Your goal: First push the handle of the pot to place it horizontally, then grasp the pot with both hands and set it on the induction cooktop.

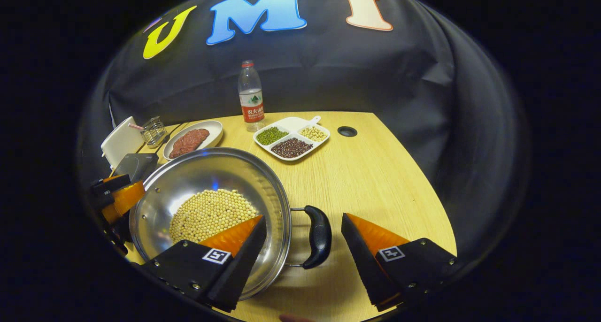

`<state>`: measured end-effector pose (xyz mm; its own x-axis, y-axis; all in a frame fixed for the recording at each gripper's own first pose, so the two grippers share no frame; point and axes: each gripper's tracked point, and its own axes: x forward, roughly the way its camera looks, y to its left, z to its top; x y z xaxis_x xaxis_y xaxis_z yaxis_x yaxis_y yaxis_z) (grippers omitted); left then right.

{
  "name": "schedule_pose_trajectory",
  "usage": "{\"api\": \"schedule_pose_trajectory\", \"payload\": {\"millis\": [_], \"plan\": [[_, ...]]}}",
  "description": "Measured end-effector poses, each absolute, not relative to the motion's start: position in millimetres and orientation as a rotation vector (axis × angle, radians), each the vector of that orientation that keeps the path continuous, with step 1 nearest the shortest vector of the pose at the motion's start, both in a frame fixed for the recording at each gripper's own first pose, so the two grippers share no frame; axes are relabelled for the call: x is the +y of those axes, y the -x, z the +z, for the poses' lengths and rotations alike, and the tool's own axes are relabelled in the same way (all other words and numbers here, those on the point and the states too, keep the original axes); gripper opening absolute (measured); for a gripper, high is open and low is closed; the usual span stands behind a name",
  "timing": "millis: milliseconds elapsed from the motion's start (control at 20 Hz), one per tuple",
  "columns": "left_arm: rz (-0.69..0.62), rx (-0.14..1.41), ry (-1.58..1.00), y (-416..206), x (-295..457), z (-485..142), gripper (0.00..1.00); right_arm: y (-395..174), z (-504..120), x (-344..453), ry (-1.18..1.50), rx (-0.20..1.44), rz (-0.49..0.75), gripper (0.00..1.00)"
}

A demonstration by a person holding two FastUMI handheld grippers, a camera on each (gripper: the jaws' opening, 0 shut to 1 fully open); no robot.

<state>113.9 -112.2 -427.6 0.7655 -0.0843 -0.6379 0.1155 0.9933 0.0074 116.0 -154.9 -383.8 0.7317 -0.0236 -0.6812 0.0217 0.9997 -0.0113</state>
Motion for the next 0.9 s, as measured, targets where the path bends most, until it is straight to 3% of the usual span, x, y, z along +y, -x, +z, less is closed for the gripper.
{"api": "schedule_pose_trajectory", "payload": {"millis": [50, 200, 350, 500, 600, 750, 850, 900], "plan": [[-0.114, 0.703, -0.053, -114, -113, -432, 0.93, -119, -389, -156, 0.000, 0.759, -0.025, 0.98], [-0.123, 0.731, -0.062, -116, -115, -446, 1.00, -123, -400, -158, -0.025, 0.784, -0.024, 0.96], [-0.144, 0.756, -0.083, -117, -117, -457, 0.92, -123, -414, -157, -0.059, 0.816, -0.015, 0.92], [-0.159, 0.764, -0.065, -114, -121, -458, 0.77, -121, -413, -152, -0.066, 0.832, -0.005, 0.71], [-0.161, 0.762, -0.064, -116, -122, -459, 0.72, -120, -415, -151, -0.088, 0.847, -0.012, 0.68], [-0.168, 0.786, -0.083, -114, -120, -458, 0.72, -119, -411, -151, -0.155, 0.880, -0.036, 0.61], [-0.177, 0.791, -0.080, -117, -118, -457, 0.69, -117, -411, -150, -0.139, 0.881, -0.046, 0.51], [-0.179, 0.800, -0.062, -116, -120, -457, 0.63, -117, -409, -150, -0.133, 0.878, -0.052, 0.56]]}}
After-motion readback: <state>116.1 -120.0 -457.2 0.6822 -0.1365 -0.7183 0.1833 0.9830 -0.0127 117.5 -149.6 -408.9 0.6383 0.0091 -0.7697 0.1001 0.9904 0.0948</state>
